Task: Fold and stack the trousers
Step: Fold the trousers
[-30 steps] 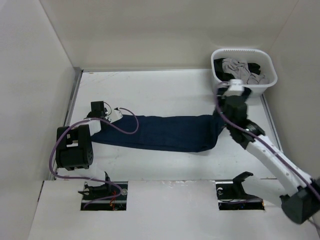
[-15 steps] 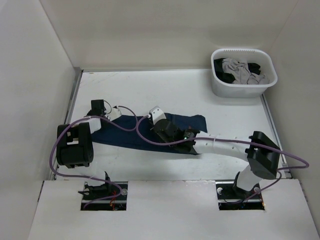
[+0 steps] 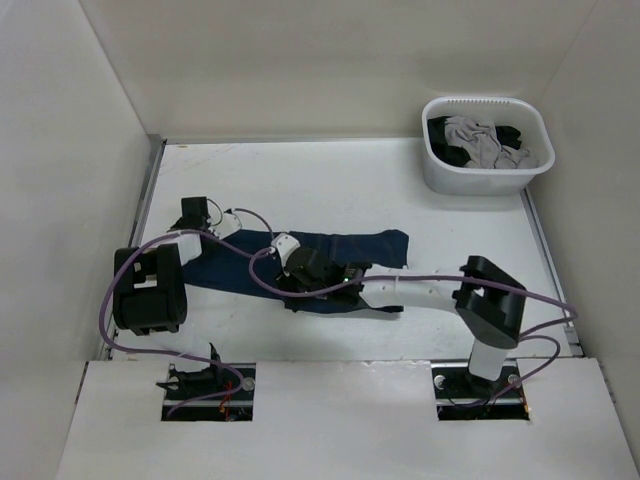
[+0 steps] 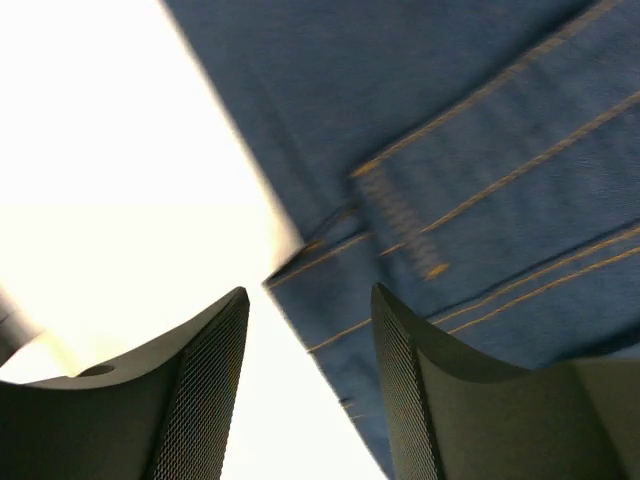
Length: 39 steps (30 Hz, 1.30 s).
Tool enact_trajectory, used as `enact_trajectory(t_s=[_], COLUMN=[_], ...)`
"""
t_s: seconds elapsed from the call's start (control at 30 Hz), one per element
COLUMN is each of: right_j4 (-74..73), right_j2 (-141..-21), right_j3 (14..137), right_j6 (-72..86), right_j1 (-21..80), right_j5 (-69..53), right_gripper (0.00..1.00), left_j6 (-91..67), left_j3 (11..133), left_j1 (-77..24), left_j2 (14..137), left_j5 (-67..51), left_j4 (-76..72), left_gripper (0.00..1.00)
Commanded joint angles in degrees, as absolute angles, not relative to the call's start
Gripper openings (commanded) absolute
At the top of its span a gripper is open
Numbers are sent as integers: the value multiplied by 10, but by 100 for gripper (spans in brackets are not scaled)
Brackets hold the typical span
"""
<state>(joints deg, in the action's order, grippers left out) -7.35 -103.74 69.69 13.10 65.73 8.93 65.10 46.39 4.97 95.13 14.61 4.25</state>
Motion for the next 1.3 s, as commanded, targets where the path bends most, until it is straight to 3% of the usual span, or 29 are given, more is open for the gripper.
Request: enact_trajectory(t_s=[0.0, 0.07, 0.2, 0.3, 0.5, 0.7, 0.87, 1.1, 1.27], right_j4=[-5, 20, 13, -13, 29, 50, 48, 40, 45], right_j2=[-913, -832, -703, -658, -685, -805, -839, -680, -757], right_j3=[666, 615, 492, 417, 343, 311, 338, 348, 413], right_j6=[143, 171, 297, 375, 413, 471, 451, 448, 442], right_j1=[660, 644, 568, 477, 351, 286, 280, 238, 230], right_j5=[24, 58, 180, 182, 75, 57, 44, 90, 41], right_gripper=[57, 52, 26, 16, 13, 10, 9, 8, 8], left_j6=[615, 611, 599, 575, 430, 259, 301, 312, 325], left_j3=[474, 489, 532, 572, 599, 583, 522, 495, 496], left_j1=[58, 54, 12, -65, -291, -437, -479, -486, -489], left_j2=[931, 898, 818, 761, 755, 887, 979, 958, 943], left_j5=[120, 120, 119, 103, 13, -87, -14, -2, -3], left_j4=[104, 105, 127, 188, 337, 273, 198, 162, 158], left_gripper=[54, 56, 58, 58, 56, 54, 50, 52, 52])
